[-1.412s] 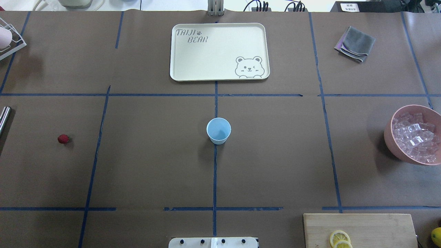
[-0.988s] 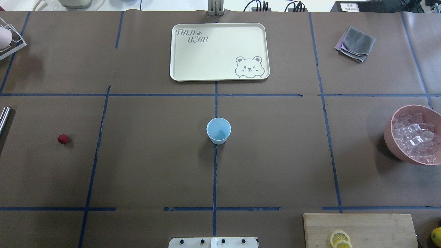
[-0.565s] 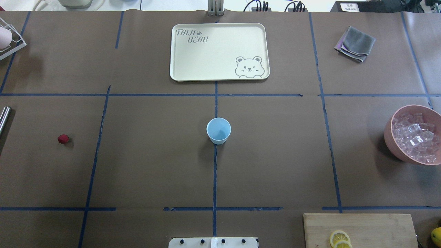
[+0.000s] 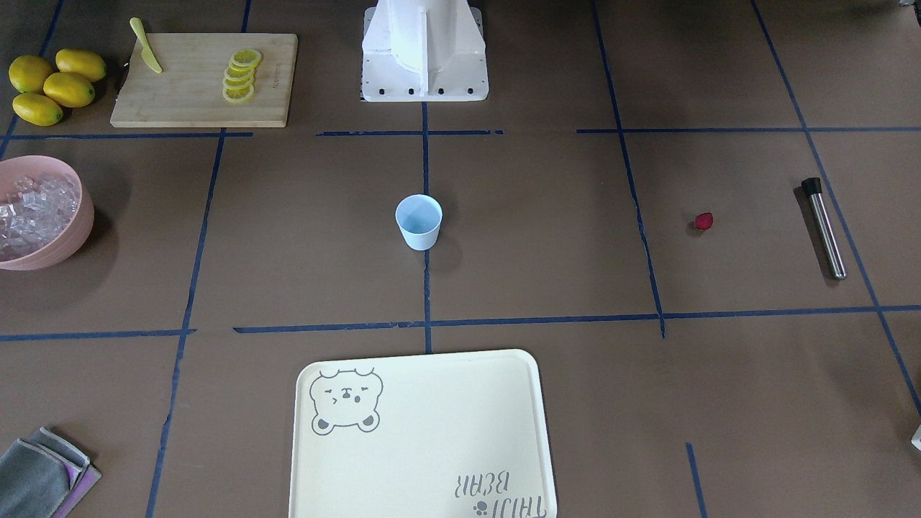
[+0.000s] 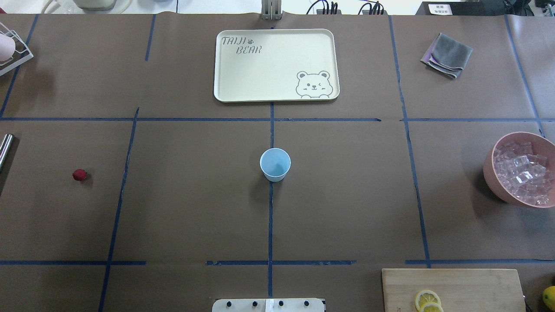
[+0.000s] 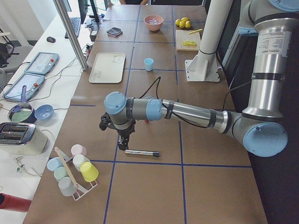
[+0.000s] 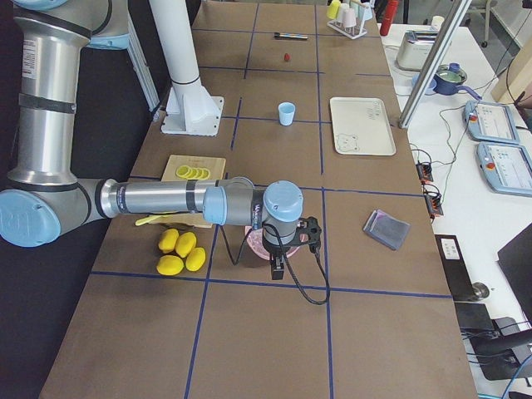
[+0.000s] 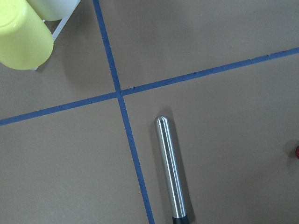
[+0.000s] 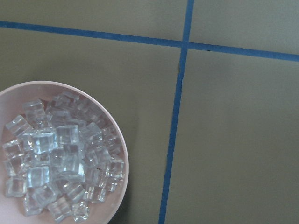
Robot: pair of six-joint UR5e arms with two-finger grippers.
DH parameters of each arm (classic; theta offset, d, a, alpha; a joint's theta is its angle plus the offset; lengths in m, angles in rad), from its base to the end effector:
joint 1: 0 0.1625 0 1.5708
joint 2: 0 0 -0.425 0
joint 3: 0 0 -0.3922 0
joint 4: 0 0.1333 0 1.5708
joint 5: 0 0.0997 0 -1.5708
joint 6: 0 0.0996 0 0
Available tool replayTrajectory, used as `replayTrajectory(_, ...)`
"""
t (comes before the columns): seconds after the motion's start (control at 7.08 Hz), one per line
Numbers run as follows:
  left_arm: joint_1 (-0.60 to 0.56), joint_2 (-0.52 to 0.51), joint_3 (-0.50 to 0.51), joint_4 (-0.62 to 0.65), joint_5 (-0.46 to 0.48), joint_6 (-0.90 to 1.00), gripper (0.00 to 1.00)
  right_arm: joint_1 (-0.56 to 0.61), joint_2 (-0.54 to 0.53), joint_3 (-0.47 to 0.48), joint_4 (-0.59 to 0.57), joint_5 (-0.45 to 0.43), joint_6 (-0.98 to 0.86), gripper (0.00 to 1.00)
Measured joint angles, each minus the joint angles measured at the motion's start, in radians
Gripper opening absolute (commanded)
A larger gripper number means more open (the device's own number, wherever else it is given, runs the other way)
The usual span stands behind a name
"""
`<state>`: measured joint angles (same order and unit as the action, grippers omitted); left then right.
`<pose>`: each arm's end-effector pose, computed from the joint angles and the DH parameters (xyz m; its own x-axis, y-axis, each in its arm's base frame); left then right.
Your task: Mash ice and strawberries in cup
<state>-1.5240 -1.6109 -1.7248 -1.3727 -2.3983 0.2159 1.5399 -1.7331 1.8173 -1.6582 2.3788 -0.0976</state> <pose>-0.0365 -0.5036 0.5793 0.6504 0.2420 -0.7200 -0.1905 0.9696 0.1538 0.0482 -0.4233 0.6181 0.6844 -0.1163 0.7198 0.0981 0.9929 0.0673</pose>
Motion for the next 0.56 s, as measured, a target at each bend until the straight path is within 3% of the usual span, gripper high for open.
replayTrajectory(0.28, 0.001, 0.001, -0.001, -0.001, -0.002, 0.002, 1.00, -0.042, -0.004, 0.030, 0.024, 0.043, 0.101, 0.98)
replayTrajectory(0.56, 0.001, 0.002, -0.006, -0.002, -0.011, 0.002, 1.00, -0.133, -0.029, 0.048, 0.140, 0.036, 0.200, 0.96)
